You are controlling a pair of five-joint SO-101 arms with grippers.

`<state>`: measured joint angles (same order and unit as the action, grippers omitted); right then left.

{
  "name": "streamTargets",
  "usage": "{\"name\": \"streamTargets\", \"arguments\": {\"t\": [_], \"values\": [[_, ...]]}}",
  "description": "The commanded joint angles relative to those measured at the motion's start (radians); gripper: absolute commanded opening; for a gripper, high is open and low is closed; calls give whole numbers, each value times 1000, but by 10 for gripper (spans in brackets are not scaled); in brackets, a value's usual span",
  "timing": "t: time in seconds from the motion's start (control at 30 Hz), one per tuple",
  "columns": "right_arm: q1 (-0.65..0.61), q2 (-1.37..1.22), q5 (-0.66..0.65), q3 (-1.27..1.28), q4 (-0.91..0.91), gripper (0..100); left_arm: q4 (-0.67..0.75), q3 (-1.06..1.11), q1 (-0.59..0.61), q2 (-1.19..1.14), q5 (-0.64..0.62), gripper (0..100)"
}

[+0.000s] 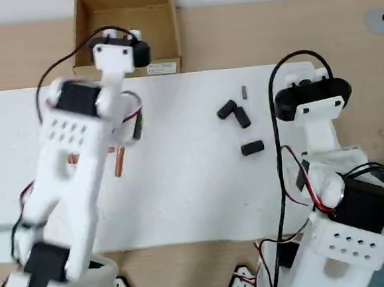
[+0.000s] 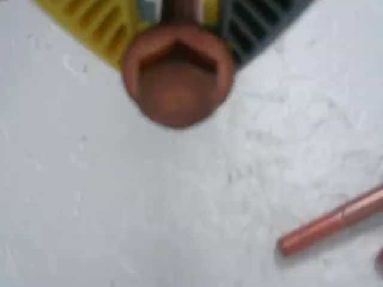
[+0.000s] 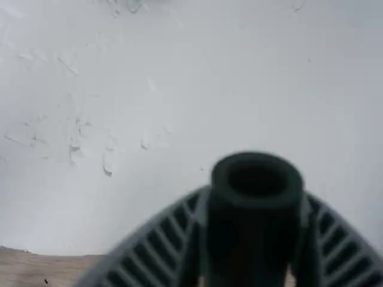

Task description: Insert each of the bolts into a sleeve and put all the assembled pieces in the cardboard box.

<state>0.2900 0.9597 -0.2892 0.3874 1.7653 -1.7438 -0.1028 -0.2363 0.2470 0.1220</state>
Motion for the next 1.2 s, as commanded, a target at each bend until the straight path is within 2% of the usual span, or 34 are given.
{"name": "streamTargets", "arguments": {"t": [0.0, 0.17, 0.43, 0.6, 0.8, 1.03, 1.17], "values": [[2, 18, 12, -33, 3, 10, -5, 121, -6, 220, -11, 1], [1, 19, 120, 15, -69, 10, 72, 336, 3, 472, -37, 1], [-81, 24, 212, 133, -167, 10, 304, 730, 3, 820, -40, 1], [-162, 122, 224, 292, -298, 9, 407, 887, 3, 978, -149, 1], [-272, 364, 224, 504, -404, 9, 512, 1043, 3, 1119, -259, 1], [-372, 570, 229, 699, -465, 9, 606, 1197, 3, 1293, -333, 1], [-435, 611, 281, 769, -483, 9, 661, 1266, 3, 1419, -414, 1]]}}
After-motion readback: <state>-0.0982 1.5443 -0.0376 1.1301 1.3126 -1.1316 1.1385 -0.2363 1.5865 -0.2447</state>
